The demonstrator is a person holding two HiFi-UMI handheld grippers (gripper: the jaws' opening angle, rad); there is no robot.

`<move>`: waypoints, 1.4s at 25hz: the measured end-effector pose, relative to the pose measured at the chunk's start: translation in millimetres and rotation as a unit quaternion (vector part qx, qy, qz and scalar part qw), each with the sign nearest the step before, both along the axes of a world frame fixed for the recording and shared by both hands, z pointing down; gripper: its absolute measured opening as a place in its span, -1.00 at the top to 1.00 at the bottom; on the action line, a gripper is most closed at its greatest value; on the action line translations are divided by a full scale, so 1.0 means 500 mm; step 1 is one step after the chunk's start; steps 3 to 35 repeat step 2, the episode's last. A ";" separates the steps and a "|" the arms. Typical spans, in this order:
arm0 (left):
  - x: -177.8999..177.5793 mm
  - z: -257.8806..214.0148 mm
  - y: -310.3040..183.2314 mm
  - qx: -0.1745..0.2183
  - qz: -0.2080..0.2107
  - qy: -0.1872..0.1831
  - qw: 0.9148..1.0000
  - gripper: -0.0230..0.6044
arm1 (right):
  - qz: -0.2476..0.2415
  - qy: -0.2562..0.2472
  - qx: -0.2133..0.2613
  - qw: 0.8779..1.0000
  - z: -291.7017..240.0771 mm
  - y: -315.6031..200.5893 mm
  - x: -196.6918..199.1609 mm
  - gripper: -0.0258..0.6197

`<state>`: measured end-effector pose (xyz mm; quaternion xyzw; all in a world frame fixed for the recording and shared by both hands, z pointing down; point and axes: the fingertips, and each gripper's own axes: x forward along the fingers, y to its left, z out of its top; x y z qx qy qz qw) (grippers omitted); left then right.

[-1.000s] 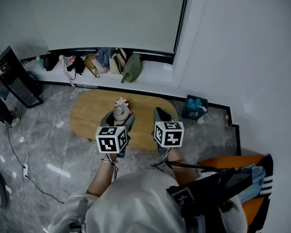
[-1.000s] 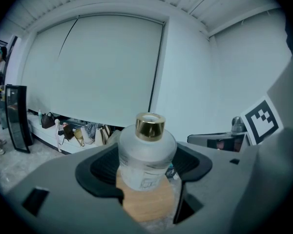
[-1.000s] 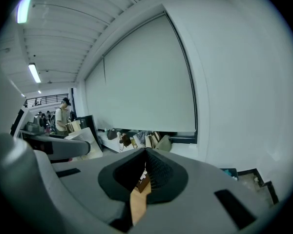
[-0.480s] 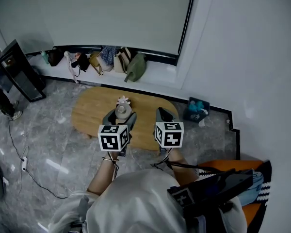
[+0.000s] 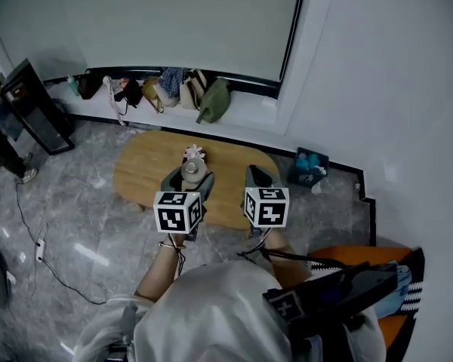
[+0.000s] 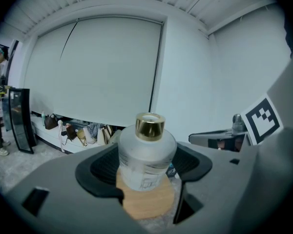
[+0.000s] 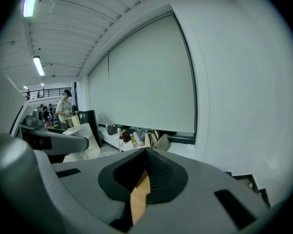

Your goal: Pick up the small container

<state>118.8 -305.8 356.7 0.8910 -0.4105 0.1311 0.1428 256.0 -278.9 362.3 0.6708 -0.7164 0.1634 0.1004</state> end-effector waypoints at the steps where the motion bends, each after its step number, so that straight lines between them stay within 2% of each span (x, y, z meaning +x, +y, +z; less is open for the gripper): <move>1: 0.001 0.000 0.000 0.000 0.000 0.000 1.000 -0.14 | 0.000 0.000 0.000 1.000 0.000 0.000 0.000 0.85; 35: 0.001 0.000 0.001 0.001 0.001 0.000 1.000 -0.14 | -0.001 0.001 -0.001 1.000 0.000 -0.001 0.001 0.85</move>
